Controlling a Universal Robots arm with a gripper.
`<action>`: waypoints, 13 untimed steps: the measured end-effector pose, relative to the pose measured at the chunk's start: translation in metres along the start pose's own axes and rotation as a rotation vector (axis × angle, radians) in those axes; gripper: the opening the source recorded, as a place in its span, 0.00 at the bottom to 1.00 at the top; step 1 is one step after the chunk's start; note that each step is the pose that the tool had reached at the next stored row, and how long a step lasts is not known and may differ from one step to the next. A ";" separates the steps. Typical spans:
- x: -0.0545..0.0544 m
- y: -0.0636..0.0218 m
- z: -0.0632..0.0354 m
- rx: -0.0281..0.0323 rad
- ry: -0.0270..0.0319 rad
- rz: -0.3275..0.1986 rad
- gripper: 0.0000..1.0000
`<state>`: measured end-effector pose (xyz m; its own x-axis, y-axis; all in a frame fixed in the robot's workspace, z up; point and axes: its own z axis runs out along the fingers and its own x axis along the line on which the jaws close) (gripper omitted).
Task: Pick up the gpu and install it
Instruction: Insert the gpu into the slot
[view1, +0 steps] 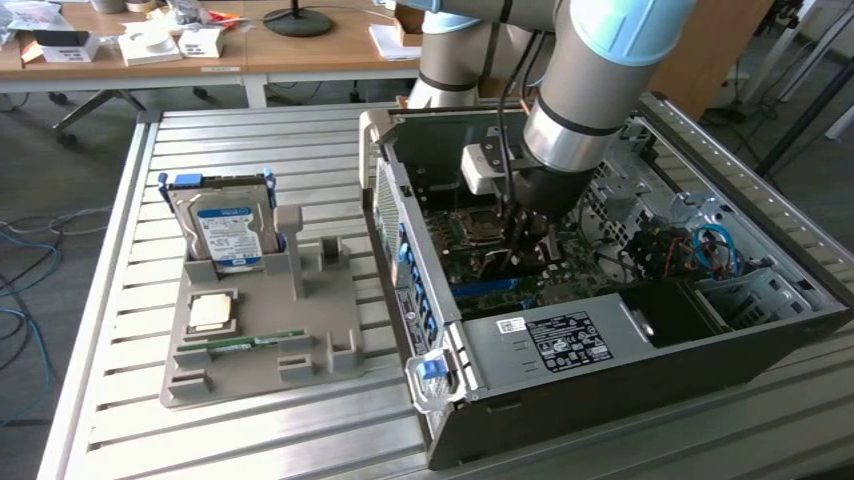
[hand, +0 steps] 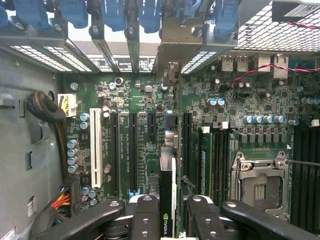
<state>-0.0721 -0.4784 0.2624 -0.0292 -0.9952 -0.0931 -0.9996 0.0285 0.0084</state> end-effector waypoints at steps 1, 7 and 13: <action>0.000 0.0003 0.0002 0.0000 0.0001 0.000 0.26; 0.000 0.0009 0.0010 0.0001 0.0002 0.000 0.26; -0.001 0.0015 0.0013 0.0000 0.0006 0.000 0.26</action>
<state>-0.0736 -0.4777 0.2612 -0.0291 -0.9953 -0.0924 -0.9996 0.0285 0.0084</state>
